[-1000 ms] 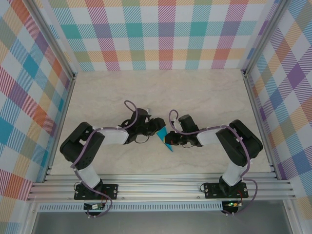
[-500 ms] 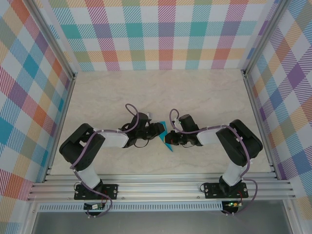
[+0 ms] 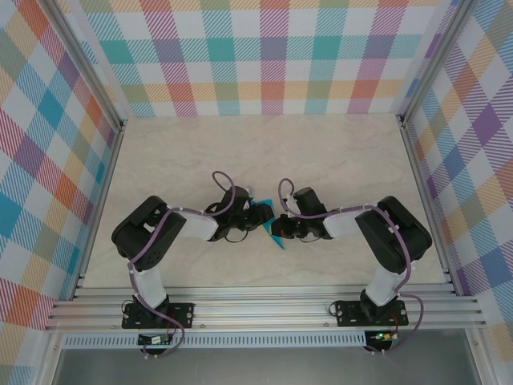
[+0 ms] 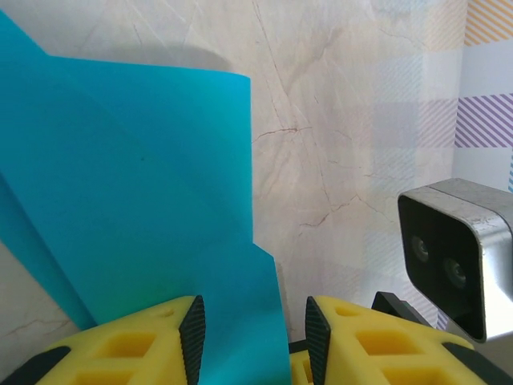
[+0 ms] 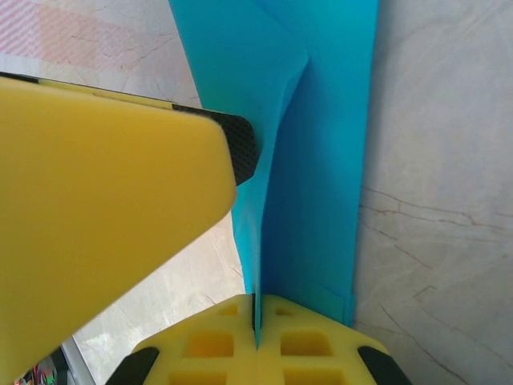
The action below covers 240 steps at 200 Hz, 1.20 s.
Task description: Fold a paper plane with a square sheet of paper (pick it up from the middle)
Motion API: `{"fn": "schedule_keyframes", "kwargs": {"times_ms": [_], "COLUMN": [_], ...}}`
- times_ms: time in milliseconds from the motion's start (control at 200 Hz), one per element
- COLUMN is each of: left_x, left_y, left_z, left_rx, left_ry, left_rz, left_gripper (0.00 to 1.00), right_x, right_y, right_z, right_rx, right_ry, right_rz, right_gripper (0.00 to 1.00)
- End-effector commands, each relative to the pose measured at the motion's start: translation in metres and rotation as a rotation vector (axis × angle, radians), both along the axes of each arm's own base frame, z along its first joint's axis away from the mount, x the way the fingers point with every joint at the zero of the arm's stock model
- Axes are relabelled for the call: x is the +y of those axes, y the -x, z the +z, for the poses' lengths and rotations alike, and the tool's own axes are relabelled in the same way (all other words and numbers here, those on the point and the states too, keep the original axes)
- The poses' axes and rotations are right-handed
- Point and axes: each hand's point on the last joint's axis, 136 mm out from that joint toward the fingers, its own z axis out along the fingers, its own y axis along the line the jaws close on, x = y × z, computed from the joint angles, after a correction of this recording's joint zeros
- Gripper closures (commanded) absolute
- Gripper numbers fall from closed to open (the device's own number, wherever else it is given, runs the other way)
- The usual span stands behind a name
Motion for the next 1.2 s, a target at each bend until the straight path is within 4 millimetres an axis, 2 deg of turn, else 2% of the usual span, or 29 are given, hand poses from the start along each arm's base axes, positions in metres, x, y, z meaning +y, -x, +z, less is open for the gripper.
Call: {"fn": "schedule_keyframes", "kwargs": {"times_ms": [0, 130, 210, 390, 825, 935, 1005, 1100, 1195], "left_x": [-0.001, 0.003, 0.004, 0.005, -0.001, -0.002, -0.003, -0.004, -0.004], "left_y": [0.001, 0.006, 0.009, 0.011, 0.018, 0.018, 0.018, 0.018, 0.017], "left_z": [-0.010, -0.017, -0.021, -0.023, -0.021, -0.020, -0.019, -0.019, -0.018], "left_rx": [0.000, 0.022, 0.033, 0.038, 0.031, 0.031, 0.029, 0.030, 0.029], "left_ry": [-0.034, -0.049, -0.055, -0.063, -0.084, -0.083, -0.081, -0.079, -0.079], "left_rz": [-0.012, -0.010, -0.015, -0.020, -0.065, -0.067, -0.068, -0.069, -0.068], "left_gripper": [0.61, 0.61, 0.61, 0.62, 0.62, 0.62, 0.62, 0.62, 0.62], "right_x": [-0.020, -0.015, -0.014, -0.011, -0.012, -0.013, -0.013, -0.013, -0.014], "right_y": [0.015, 0.014, 0.014, 0.018, 0.022, 0.023, 0.023, 0.025, 0.029], "right_z": [-0.028, -0.018, -0.008, 0.006, 0.026, 0.022, 0.019, 0.015, 0.012], "right_rx": [0.097, 0.096, 0.092, 0.110, 0.110, 0.132, 0.140, 0.157, 0.164], "right_ry": [0.108, 0.083, 0.072, 0.052, 0.031, 0.057, 0.058, 0.060, 0.057], "right_rz": [-0.020, -0.008, -0.007, 0.003, 0.007, 0.008, 0.008, 0.012, 0.017], "right_gripper": [0.96, 0.91, 0.82, 0.78, 0.77, 0.77, 0.80, 0.89, 0.92]}}
